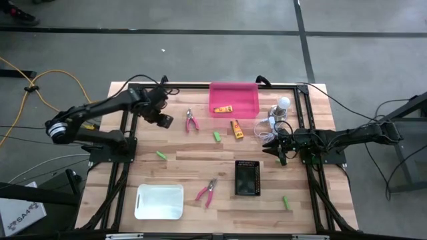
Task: Pick & Place School Supplies
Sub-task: Put the yellow crayon box into the pink bin
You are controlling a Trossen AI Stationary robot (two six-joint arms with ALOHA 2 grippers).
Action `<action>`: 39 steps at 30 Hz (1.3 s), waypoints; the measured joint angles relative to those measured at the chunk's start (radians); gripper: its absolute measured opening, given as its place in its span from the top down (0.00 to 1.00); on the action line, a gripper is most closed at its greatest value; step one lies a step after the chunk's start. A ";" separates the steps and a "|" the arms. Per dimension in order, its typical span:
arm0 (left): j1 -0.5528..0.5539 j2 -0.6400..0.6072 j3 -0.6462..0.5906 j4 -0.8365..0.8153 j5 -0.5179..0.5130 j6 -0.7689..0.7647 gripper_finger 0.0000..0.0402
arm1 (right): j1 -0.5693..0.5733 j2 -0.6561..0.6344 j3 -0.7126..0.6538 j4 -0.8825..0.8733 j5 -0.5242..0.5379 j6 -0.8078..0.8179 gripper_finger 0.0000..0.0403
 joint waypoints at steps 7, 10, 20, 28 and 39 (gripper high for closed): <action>0.069 0.119 0.000 0.001 0.077 0.034 0.59 | 0.000 0.000 0.000 0.000 0.000 0.000 0.73; 0.091 0.140 0.000 0.008 0.079 0.038 0.59 | 0.000 0.000 0.000 0.000 0.000 0.000 0.73; 0.115 0.140 0.000 0.035 -0.024 0.150 0.59 | 0.000 0.000 0.000 0.000 0.000 0.000 0.73; 0.119 0.140 0.000 0.033 -0.025 0.425 0.59 | 0.000 0.000 0.000 0.000 0.000 0.000 0.73; 0.047 0.140 0.000 0.034 -0.024 0.736 0.59 | 0.000 0.000 0.000 0.000 0.000 0.000 0.73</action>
